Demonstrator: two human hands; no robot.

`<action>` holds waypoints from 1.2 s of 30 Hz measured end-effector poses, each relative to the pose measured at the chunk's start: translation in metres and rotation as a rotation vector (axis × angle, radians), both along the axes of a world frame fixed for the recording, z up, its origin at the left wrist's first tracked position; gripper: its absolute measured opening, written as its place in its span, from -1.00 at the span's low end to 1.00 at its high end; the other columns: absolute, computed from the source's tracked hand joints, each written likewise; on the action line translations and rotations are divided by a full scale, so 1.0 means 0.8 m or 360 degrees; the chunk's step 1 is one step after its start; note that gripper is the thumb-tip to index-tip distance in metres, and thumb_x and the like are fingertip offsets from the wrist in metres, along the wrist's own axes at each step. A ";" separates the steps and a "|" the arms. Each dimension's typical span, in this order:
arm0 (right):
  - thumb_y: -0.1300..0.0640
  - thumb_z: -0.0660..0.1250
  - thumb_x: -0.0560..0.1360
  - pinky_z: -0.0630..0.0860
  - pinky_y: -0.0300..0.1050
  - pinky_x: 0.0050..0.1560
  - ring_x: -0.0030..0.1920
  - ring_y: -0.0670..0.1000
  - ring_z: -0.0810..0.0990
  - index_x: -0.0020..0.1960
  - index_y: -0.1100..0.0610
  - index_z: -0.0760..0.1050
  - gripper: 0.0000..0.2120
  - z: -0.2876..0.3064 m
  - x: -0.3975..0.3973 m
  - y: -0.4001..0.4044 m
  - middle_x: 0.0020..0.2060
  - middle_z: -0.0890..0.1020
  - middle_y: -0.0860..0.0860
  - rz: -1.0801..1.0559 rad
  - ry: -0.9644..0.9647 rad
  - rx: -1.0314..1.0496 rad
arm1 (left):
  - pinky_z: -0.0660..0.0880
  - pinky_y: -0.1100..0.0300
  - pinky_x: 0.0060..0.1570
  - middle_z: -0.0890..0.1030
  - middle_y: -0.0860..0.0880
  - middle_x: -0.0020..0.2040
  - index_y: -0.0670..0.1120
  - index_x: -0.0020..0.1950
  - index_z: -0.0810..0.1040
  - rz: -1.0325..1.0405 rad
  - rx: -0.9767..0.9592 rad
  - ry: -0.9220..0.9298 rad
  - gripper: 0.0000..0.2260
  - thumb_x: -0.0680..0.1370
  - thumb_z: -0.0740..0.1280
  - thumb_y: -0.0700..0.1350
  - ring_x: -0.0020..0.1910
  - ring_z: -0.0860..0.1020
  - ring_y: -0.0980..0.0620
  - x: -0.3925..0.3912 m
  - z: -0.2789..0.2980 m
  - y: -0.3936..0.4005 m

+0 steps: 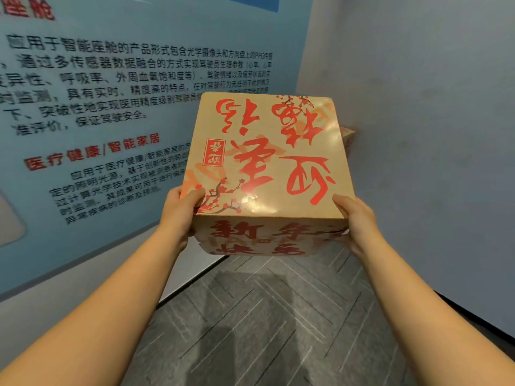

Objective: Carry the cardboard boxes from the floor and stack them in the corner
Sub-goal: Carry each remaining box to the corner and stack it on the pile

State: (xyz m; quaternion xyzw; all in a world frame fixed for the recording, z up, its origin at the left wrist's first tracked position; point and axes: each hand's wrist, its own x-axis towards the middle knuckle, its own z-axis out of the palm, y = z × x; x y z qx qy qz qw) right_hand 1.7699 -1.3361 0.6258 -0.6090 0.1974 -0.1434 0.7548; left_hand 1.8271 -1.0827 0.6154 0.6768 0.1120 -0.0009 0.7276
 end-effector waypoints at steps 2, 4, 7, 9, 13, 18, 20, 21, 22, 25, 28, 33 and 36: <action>0.21 0.23 0.53 0.49 -0.09 -0.15 -0.22 -0.01 0.55 -0.01 0.10 0.50 -0.90 0.001 0.033 -0.017 -0.19 0.60 0.01 -0.0048 0.0009 -0.0008 | 0.34 0.17 -0.25 0.47 0.04 -0.19 -0.05 0.16 0.32 -0.0048 -0.0014 0.0008 -0.83 0.59 0.18 -0.08 -0.27 0.42 0.08 0.044 -0.003 -0.019; 0.21 0.23 0.53 0.48 -0.11 -0.16 -0.22 -0.01 0.55 0.04 0.12 0.49 -0.88 0.003 0.070 -0.032 -0.19 0.60 0.01 -0.0113 0.0015 -0.0036 | 0.34 0.17 -0.24 0.47 0.02 -0.20 -0.06 0.13 0.32 -0.0098 -0.0034 0.0030 -0.86 0.59 0.16 -0.09 -0.27 0.41 0.06 0.094 -0.006 -0.039; 0.20 0.22 0.54 0.46 -0.16 -0.25 -0.28 -0.05 0.51 0.05 0.12 0.46 -0.89 0.011 0.134 -0.052 -0.25 0.56 -0.02 -0.0217 0.0024 -0.0110 | 0.34 0.17 -0.24 0.47 0.01 -0.20 -0.05 0.10 0.32 -0.0172 -0.0041 0.0061 -0.89 0.59 0.16 -0.10 -0.28 0.41 0.05 0.176 -0.005 -0.068; 0.20 0.22 0.54 0.45 -0.14 -0.27 -0.29 -0.06 0.49 0.07 0.13 0.44 -0.88 0.019 0.181 -0.067 -0.26 0.54 -0.02 -0.0286 0.0028 -0.0112 | 0.34 0.15 -0.23 0.49 0.00 -0.18 -0.03 0.06 0.35 -0.0244 -0.0069 0.0059 -0.92 0.58 0.17 -0.09 -0.26 0.42 0.05 0.234 -0.001 -0.085; 0.18 0.21 0.54 0.44 -0.11 -0.23 -0.27 -0.05 0.48 0.08 0.10 0.44 -0.87 0.036 0.272 -0.093 -0.25 0.54 -0.03 -0.0384 0.0030 -0.0125 | 0.34 0.14 -0.20 0.51 0.01 -0.18 0.03 -0.12 0.39 -0.0352 -0.0094 -0.0008 -0.92 0.57 0.18 -0.10 -0.25 0.44 0.06 0.342 0.019 -0.121; 0.16 0.19 0.55 0.48 0.06 0.02 -0.26 -0.06 0.46 0.11 0.08 0.44 -0.85 0.049 0.358 -0.129 -0.24 0.52 -0.04 -0.0477 0.0029 -0.0109 | 0.39 0.11 -0.13 0.54 0.06 -0.16 0.06 -0.11 0.43 -0.0466 -0.0126 -0.0074 -0.91 0.58 0.20 -0.08 -0.22 0.46 0.10 0.442 0.037 -0.167; 0.15 0.19 0.55 0.40 0.22 0.22 -0.26 -0.06 0.44 0.09 0.07 0.42 -0.87 0.050 0.389 -0.148 -0.24 0.50 -0.04 -0.0516 0.0047 -0.0096 | 0.39 0.07 -0.08 0.54 0.07 -0.14 0.08 -0.10 0.44 -0.0503 -0.0116 -0.0081 -0.92 0.58 0.21 -0.07 -0.19 0.46 0.10 0.478 0.037 -0.187; 0.14 0.19 0.55 0.37 0.25 0.26 -0.26 -0.06 0.44 0.08 0.06 0.41 -0.88 0.050 0.404 -0.158 -0.24 0.50 -0.04 -0.0529 0.0047 -0.0086 | 0.39 0.07 -0.07 0.54 0.08 -0.14 0.09 -0.07 0.44 -0.0514 -0.0129 -0.0082 -0.93 0.58 0.20 -0.07 -0.18 0.46 0.09 0.495 0.037 -0.198; 0.14 0.19 0.55 0.35 0.27 0.27 -0.25 -0.06 0.43 0.08 0.06 0.41 -0.89 0.050 0.420 -0.170 -0.24 0.49 -0.04 -0.0535 0.0046 -0.0073 | 0.38 0.05 -0.06 0.54 0.08 -0.13 0.09 -0.02 0.44 -0.0518 -0.0142 -0.0083 -0.93 0.58 0.20 -0.07 -0.17 0.45 0.09 0.513 0.035 -0.209; 0.12 0.19 0.55 0.34 0.28 0.29 -0.26 -0.04 0.43 -0.04 0.03 0.44 -0.94 0.049 0.466 -0.208 -0.25 0.49 -0.03 -0.0533 0.0055 -0.0083 | 0.38 0.02 -0.02 0.52 0.08 -0.13 0.09 0.06 0.42 -0.0516 -0.0165 -0.0083 -0.90 0.57 0.19 -0.08 -0.16 0.44 0.10 0.565 0.032 -0.252; 0.11 0.18 0.55 0.35 0.27 0.27 -0.25 -0.04 0.43 -0.09 0.00 0.43 -0.92 0.051 0.517 -0.258 -0.24 0.49 -0.03 -0.0521 0.0039 -0.0102 | 0.38 0.04 -0.04 0.53 0.06 -0.12 0.13 -0.04 0.45 -0.0523 -0.0201 -0.0088 -0.90 0.56 0.20 -0.07 -0.15 0.45 0.08 0.617 0.034 -0.303; 0.08 0.19 0.55 0.39 0.27 0.23 -0.20 -0.04 0.44 0.14 0.05 0.39 -0.82 0.072 0.605 -0.347 -0.20 0.50 -0.03 -0.0487 0.0044 -0.0161 | 0.35 0.01 0.01 0.52 0.07 -0.12 0.13 -0.09 0.44 -0.0552 -0.0245 -0.0103 -0.89 0.57 0.19 -0.07 -0.16 0.43 0.09 0.703 0.052 -0.389; 0.07 0.18 0.55 0.38 0.28 0.23 -0.20 -0.04 0.44 0.03 0.02 0.40 -0.92 0.084 0.652 -0.390 -0.21 0.50 -0.03 -0.0465 0.0054 -0.0163 | 0.34 0.00 0.03 0.50 0.09 -0.11 0.11 0.02 0.41 -0.0542 -0.0256 -0.0115 -0.91 0.57 0.18 -0.08 -0.15 0.41 0.12 0.747 0.065 -0.431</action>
